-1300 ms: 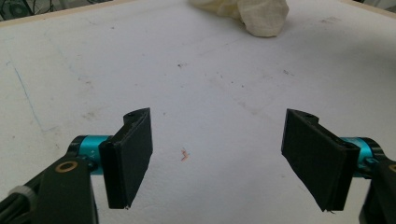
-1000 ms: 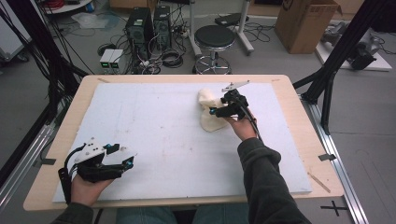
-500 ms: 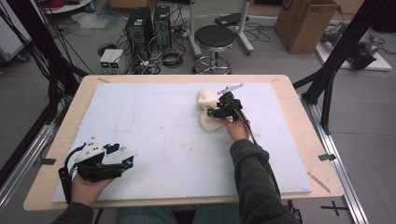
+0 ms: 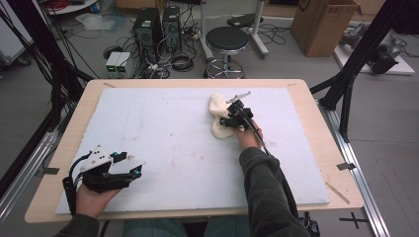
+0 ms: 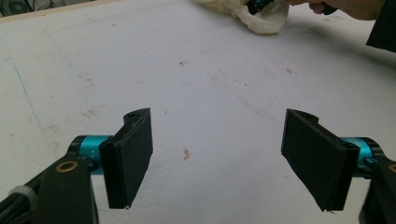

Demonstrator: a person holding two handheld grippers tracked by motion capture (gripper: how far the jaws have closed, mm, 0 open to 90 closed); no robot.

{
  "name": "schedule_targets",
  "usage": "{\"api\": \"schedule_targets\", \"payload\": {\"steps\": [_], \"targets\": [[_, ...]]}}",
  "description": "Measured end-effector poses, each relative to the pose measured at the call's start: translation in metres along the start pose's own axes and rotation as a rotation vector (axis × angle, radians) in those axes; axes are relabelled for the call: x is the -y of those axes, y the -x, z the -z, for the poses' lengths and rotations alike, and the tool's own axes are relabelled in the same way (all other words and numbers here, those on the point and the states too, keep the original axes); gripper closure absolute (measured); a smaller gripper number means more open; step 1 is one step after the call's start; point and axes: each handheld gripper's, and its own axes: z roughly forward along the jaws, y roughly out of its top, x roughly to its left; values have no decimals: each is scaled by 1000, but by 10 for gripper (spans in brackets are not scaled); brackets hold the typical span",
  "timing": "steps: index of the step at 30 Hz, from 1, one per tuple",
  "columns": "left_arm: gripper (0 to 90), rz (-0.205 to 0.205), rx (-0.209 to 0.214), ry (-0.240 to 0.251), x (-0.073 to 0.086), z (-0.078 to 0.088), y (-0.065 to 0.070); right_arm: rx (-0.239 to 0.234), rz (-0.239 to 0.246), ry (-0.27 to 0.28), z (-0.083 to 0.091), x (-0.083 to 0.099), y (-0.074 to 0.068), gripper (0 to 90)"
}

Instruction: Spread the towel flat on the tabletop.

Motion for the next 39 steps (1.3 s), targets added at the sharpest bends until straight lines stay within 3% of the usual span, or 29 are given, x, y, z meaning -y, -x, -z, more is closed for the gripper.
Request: {"api": "schedule_targets", "payload": {"steps": [2,11,19,24,33,35,39], "targets": [[255,-1,-1,-1,0,0,0,-8,-21,1,1,0,1,702],[256,1,-2,-3,1,0,-1,-43,-68,15,9,0,6,775],[256,-1,-1,-1,0,0,0,-111,-85,107,40,-5,5,778],[256,3,-1,6,0,1,1,-132,-74,134,55,-7,3,778],[256,-4,-2,4,0,2,2,-196,-55,197,87,-10,-12,779],[256,-6,-2,3,0,2,2,-219,-46,215,98,-11,-21,778],[256,-7,-3,5,0,2,3,-233,-30,219,105,-12,-30,778]]}}
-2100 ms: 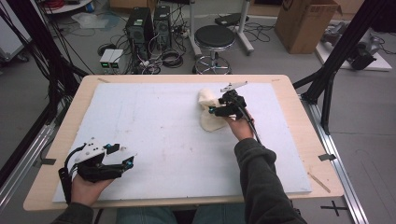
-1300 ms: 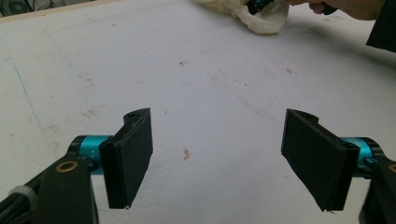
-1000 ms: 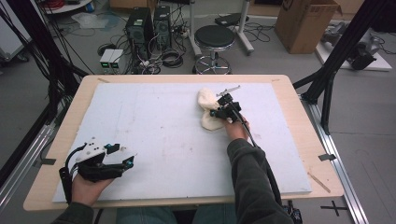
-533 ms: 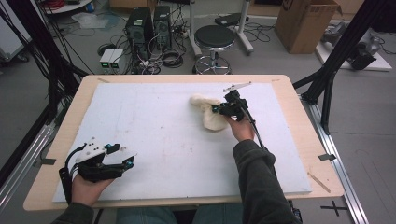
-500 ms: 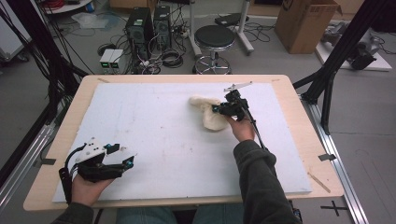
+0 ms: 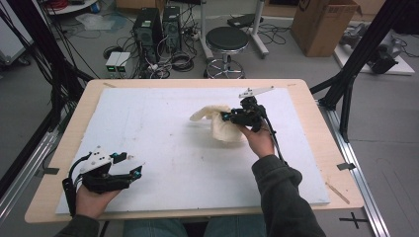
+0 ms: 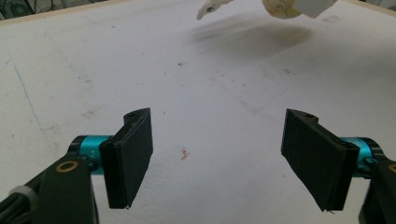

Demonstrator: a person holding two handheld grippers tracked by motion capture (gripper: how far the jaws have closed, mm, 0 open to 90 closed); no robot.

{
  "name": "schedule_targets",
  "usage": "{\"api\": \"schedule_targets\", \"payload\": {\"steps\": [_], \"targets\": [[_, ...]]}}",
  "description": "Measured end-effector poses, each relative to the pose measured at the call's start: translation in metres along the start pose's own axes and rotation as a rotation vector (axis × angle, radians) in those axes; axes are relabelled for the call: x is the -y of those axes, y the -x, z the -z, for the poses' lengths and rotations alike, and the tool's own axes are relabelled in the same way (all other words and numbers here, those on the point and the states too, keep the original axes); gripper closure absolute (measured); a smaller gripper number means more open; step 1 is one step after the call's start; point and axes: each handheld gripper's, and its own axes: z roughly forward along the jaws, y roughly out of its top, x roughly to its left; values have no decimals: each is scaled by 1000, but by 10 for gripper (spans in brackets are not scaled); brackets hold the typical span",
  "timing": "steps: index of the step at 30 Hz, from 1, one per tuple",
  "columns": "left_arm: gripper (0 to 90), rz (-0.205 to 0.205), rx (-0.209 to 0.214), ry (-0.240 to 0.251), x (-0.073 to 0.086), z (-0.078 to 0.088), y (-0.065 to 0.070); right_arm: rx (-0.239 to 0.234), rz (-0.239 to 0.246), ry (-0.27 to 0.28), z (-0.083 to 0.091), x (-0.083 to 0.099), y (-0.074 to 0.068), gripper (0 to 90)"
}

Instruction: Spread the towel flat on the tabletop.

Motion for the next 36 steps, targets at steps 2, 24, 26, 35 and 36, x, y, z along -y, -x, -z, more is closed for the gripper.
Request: {"api": "schedule_targets", "payload": {"steps": [2,24,26,35,36], "targets": [[256,-1,4,2,0,0,1,-14,15,-1,2,-1,-7,779],[257,-1,9,17,0,2,3,-106,82,31,-4,3,-82,777],[257,-4,10,19,0,2,3,-96,94,19,-11,4,-88,776],[259,-6,18,15,-1,0,4,-50,94,-108,-56,16,-88,769],[260,-8,18,15,-1,0,4,-41,99,-118,-59,17,-87,766]]}}
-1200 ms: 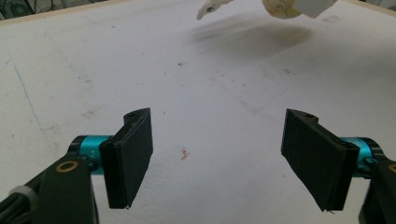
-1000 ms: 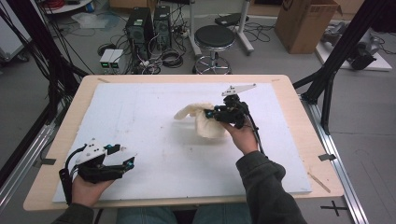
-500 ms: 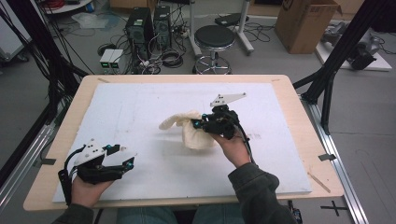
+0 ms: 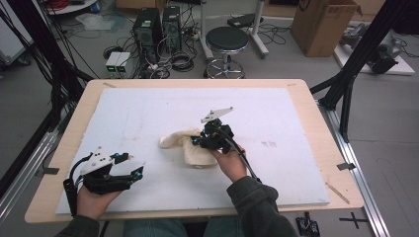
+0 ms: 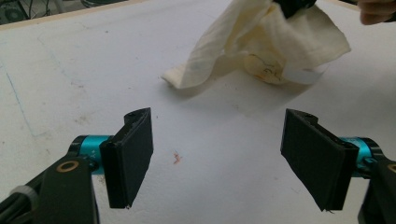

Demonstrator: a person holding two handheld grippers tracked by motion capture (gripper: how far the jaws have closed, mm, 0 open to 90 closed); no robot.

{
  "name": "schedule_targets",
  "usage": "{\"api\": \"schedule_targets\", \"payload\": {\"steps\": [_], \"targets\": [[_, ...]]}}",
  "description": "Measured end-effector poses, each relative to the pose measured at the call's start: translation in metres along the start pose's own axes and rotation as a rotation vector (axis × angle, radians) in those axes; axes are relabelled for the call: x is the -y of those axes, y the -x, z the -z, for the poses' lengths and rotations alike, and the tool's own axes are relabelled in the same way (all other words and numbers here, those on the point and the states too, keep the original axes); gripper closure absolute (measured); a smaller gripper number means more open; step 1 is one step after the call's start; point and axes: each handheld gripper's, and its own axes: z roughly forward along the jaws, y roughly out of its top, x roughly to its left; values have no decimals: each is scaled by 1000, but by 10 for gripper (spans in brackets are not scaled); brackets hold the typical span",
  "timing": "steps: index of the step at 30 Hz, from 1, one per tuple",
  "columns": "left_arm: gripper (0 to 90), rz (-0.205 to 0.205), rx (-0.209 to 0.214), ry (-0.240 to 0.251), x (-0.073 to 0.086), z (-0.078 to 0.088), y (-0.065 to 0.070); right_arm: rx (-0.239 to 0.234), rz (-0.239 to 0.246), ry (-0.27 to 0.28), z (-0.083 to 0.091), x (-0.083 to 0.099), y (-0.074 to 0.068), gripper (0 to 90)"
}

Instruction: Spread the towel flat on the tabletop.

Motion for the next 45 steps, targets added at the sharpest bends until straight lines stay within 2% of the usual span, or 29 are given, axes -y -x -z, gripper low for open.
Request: {"api": "schedule_targets", "payload": {"steps": [1,2,4,7,10,11,13,16,20,25,27,31,33,37,39,42,45], "targets": [[260,-2,1,1,0,0,0,18,-3,-34,-9,2,3,764],[260,-2,2,1,0,-1,0,18,-3,-34,-9,2,3,764],[262,-9,5,-4,0,-1,1,33,-7,-73,-18,4,6,758],[265,-9,12,-6,-1,-3,2,21,-10,-106,-27,7,8,729],[266,-13,21,-9,-2,-6,4,9,-18,-110,-28,7,9,644],[268,-19,22,-10,-2,-7,4,8,-18,-100,-25,6,10,588],[268,-17,27,-8,-3,-8,6,-3,-13,-75,-17,4,9,537],[273,-21,35,-7,-4,-10,7,-7,25,-51,-2,2,7,474],[290,-17,51,-6,-6,-16,10,-13,43,12,24,11,7,451],[321,-21,87,-18,-9,-27,18,-18,33,63,53,36,12,442],[338,-21,113,-23,-10,-31,23,-27,12,77,61,44,13,435],[395,-34,164,-34,-11,-39,33,-36,30,83,70,61,16,455],[414,-33,193,-53,-11,-46,38,-46,36,71,72,68,19,469],[451,-68,231,-80,-14,-65,51,-65,65,58,71,82,21,488],[458,-76,237,-87,-15,-73,56,-76,76,43,69,87,21,490],[464,-59,257,-87,-18,-89,61,-90,94,23,61,91,22,489],[487,-47,267,-88,-20,-105,64,-90,117,-29,46,93,23,493]]}}
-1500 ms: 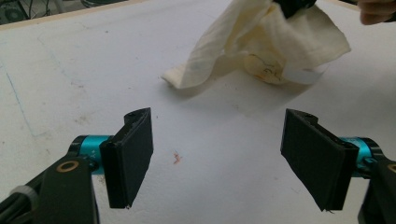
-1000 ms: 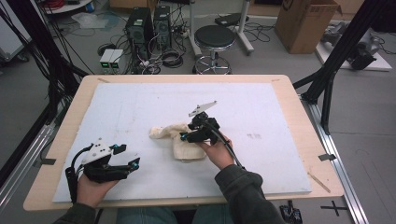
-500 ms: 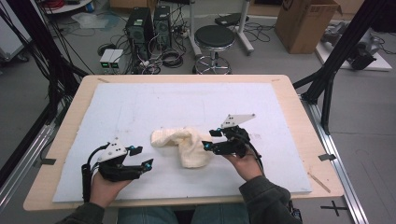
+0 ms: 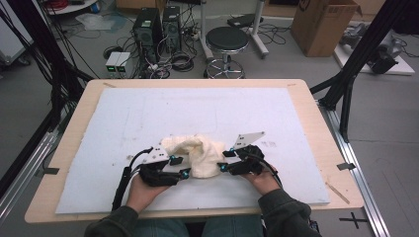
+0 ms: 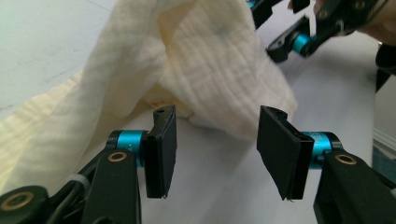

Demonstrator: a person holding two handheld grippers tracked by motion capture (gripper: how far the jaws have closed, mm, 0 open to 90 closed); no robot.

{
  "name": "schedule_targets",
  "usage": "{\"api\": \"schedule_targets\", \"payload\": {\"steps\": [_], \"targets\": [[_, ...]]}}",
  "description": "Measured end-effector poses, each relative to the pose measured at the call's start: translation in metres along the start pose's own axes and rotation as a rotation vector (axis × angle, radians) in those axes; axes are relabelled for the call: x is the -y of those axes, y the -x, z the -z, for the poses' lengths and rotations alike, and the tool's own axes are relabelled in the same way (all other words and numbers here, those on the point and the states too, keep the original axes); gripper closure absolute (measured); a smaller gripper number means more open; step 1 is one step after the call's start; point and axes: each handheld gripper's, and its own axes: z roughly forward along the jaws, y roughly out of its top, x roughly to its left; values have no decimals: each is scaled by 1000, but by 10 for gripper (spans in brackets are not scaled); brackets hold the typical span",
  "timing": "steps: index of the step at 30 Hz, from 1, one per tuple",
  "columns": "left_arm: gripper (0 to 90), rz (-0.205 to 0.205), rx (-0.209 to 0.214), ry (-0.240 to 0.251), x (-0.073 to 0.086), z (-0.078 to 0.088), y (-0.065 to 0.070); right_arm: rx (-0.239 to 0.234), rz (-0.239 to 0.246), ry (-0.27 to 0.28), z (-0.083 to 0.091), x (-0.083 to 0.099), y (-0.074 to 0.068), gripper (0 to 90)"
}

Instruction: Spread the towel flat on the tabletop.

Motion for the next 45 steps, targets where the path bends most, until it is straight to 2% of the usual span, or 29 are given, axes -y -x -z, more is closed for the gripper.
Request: {"api": "schedule_targets", "payload": {"steps": [4,8,10,12,13,16,18,20,21,23,26,28,33,35,38,40,41,43,45], "targets": [[531,35,30,-13,-1,-20,-6,-2,33,-22,-12,-1,2,519],[610,22,44,-43,-2,-32,-9,-10,55,-49,-25,-2,3,612],[670,23,49,-48,-2,-35,-11,-20,65,-53,-28,-2,3,656],[768,27,53,-37,-2,-36,-14,-26,68,-50,-29,-3,4,717],[837,27,53,-34,-2,-36,-15,-35,60,-44,-29,-3,5,780],[854,16,35,-31,-4,-31,-16,-44,54,-42,-27,-3,6,813],[856,12,27,-21,-6,-25,-16,-49,35,-34,-22,-4,6,819],[856,-3,30,-31,-12,-17,-16,-47,35,-18,-16,-6,5,821],[856,-20,26,-26,-17,-10,-16,-43,42,-9,-12,-9,4,822],[856,-24,35,-11,-25,1,-16,-25,60,9,0,-14,-1,822],[855,-43,42,-11,-35,15,-13,-29,68,39,17,-21,-9,822],[854,-76,52,-15,-41,25,-9,-30,85,54,27,-26,-15,822],[845,-103,104,-32,-45,41,2,-35,145,59,46,-34,-36,822],[820,-110,103,-56,-41,39,4,-40,147,52,51,-32,-43,822],[762,-98,90,-81,-29,28,0,-49,136,9,48,-23,-42,821],[663,-89,77,-97,-21,19,-3,-58,102,-15,42,-13,-36,820],[662,-77,80,-111,-17,14,-5,-64,81,-27,39,-9,-32,819],[634,-93,73,-166,-12,2,-6,-64,56,-60,29,0,-24,818],[613,-96,80,-187,-11,-6,-7,-70,34,-61,24,4,-17,814]]}}
